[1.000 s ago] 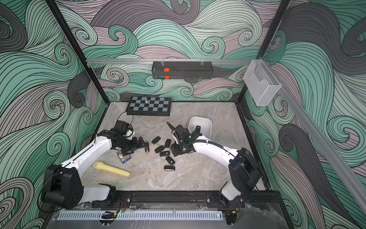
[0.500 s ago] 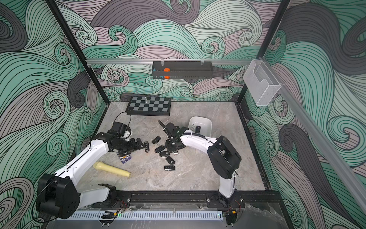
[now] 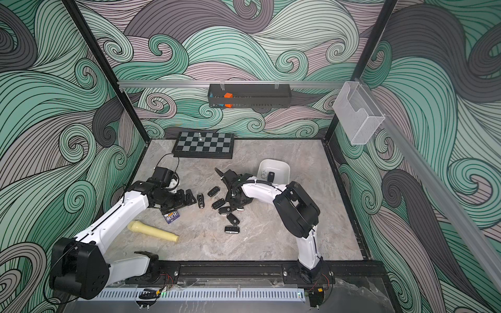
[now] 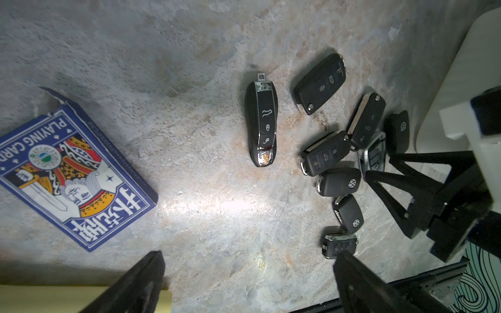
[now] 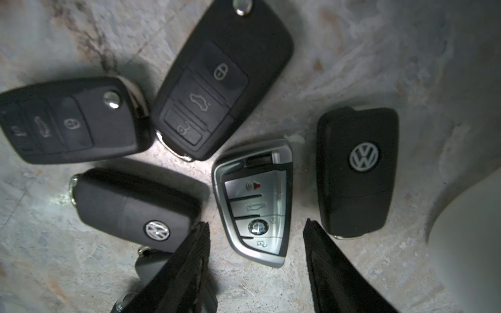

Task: Place the car key into the storage box
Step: Pick up the car key from the center of the board.

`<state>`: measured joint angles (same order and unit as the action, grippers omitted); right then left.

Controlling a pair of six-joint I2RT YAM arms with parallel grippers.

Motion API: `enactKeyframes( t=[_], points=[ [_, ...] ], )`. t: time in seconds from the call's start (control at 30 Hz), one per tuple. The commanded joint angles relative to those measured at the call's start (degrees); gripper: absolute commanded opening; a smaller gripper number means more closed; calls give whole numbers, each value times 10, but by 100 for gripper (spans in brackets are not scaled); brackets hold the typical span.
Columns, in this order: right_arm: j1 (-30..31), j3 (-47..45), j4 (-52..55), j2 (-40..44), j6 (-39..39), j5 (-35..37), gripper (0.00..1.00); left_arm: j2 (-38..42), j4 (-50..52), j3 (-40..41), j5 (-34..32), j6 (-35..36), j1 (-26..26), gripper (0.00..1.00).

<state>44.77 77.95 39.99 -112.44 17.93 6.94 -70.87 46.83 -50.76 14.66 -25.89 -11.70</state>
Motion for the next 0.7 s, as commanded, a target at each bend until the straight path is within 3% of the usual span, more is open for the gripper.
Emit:
enactKeyframes(
  t=[0.0, 0.67],
  points=[
    [3, 20, 12, -11, -15, 25, 57, 14, 17, -7, -10, 11, -1, 99],
    [13, 28, 16, -50, -17, 42, 54, 28, 22, -1, -14, 6, -1, 99]
  ],
)
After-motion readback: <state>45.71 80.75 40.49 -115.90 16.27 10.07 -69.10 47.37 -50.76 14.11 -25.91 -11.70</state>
